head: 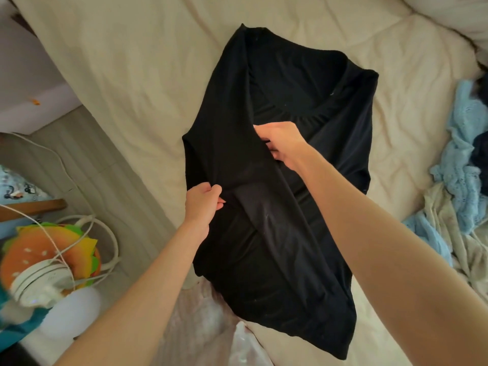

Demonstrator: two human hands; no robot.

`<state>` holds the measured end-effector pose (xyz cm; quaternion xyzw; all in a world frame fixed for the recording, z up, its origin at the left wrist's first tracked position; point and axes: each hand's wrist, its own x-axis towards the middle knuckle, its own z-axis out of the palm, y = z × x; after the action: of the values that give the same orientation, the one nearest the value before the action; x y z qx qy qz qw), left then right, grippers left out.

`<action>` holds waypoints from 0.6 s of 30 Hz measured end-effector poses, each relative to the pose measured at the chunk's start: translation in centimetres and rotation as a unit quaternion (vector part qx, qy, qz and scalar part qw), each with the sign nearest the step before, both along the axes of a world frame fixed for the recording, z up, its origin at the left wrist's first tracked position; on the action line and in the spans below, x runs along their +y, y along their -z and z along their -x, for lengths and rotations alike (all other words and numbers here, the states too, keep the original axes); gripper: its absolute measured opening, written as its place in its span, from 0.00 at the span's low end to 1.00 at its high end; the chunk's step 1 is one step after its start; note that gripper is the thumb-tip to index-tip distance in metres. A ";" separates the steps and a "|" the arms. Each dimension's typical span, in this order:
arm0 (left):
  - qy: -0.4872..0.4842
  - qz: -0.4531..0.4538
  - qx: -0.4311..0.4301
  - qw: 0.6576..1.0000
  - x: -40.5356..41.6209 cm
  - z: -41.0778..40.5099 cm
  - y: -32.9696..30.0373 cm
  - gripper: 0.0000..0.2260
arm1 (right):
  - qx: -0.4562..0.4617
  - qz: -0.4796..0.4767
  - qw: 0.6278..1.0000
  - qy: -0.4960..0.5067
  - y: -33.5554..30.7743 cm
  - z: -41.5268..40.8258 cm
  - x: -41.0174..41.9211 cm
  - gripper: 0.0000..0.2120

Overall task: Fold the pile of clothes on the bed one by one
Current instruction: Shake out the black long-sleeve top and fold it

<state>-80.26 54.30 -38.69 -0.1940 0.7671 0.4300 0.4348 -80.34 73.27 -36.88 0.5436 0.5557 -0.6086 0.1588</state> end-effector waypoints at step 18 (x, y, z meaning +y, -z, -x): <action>-0.007 -0.022 -0.024 0.999 0.0 0.6 -0.3 0.08 | 0.008 -0.166 0.985 -0.056 1.4 -1.0 1.3 0.07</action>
<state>-80.84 54.27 -38.40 -0.1996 0.7455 0.4452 0.4540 -79.38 74.57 -38.24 0.5255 0.6796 -0.5028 0.0958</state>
